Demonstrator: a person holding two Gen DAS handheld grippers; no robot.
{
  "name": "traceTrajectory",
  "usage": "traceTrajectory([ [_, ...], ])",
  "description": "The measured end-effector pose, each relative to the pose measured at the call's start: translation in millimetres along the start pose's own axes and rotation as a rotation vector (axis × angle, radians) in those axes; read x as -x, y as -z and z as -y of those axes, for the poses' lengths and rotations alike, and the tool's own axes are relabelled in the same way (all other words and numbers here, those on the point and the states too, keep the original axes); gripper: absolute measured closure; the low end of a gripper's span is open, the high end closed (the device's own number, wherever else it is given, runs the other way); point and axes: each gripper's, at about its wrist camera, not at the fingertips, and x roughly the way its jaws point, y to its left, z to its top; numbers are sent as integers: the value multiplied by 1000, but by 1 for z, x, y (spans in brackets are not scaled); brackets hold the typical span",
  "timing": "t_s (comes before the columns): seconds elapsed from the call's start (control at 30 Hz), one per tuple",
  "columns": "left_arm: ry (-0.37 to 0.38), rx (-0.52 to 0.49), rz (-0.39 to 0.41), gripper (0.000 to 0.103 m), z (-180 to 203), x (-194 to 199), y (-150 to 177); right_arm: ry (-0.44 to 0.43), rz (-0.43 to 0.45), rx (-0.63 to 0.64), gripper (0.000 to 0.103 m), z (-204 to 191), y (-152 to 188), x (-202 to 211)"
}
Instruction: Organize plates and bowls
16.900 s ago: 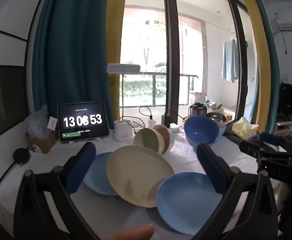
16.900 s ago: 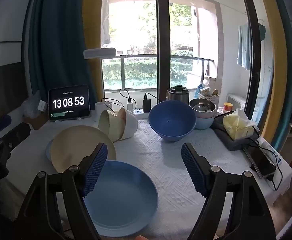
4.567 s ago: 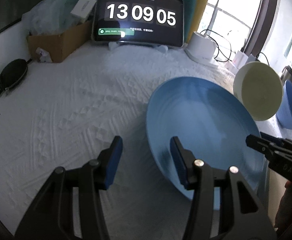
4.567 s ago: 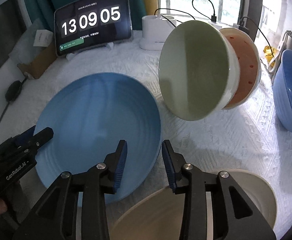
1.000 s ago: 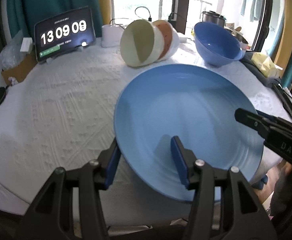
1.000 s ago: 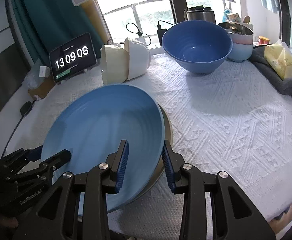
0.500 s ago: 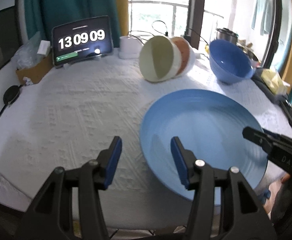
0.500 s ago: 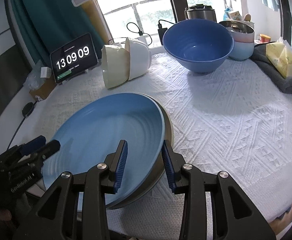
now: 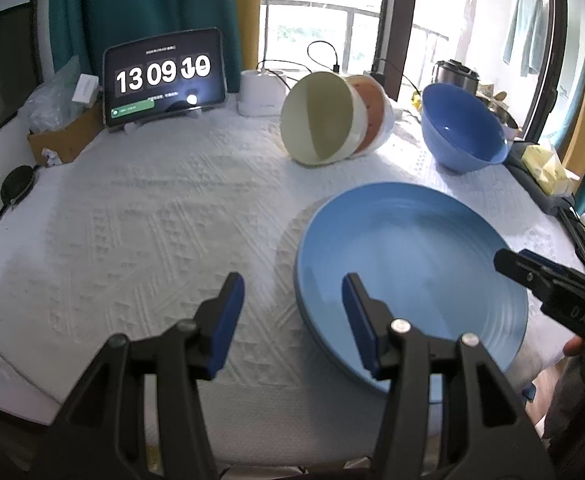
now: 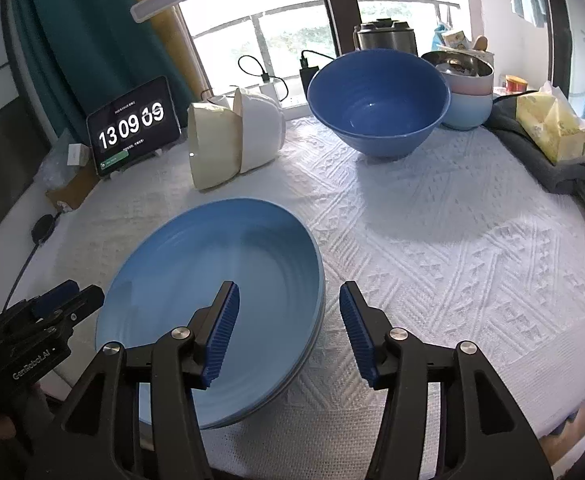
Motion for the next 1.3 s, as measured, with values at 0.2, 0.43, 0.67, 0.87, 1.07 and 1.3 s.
traceTrajectory([
  [0.2,14,-22,-27,50,4,-9,0,1,-28,-2,48,0,1,-10],
  [0.43,17,-63,-89,50,14,-26,3,-4,-61,-5,48,3,2,-22],
  [0.67,31,-121,-111,50,24,-36,6,-46,-101,-34,48,9,4,-35],
  [0.87,52,-124,-80,50,24,-37,6,-92,-105,-54,48,10,4,-39],
  [1.07,70,-104,-74,52,21,-38,6,-72,-96,-57,46,6,4,-40],
  [1.3,101,-86,-84,55,16,-38,4,-50,-99,-78,46,4,2,-41],
])
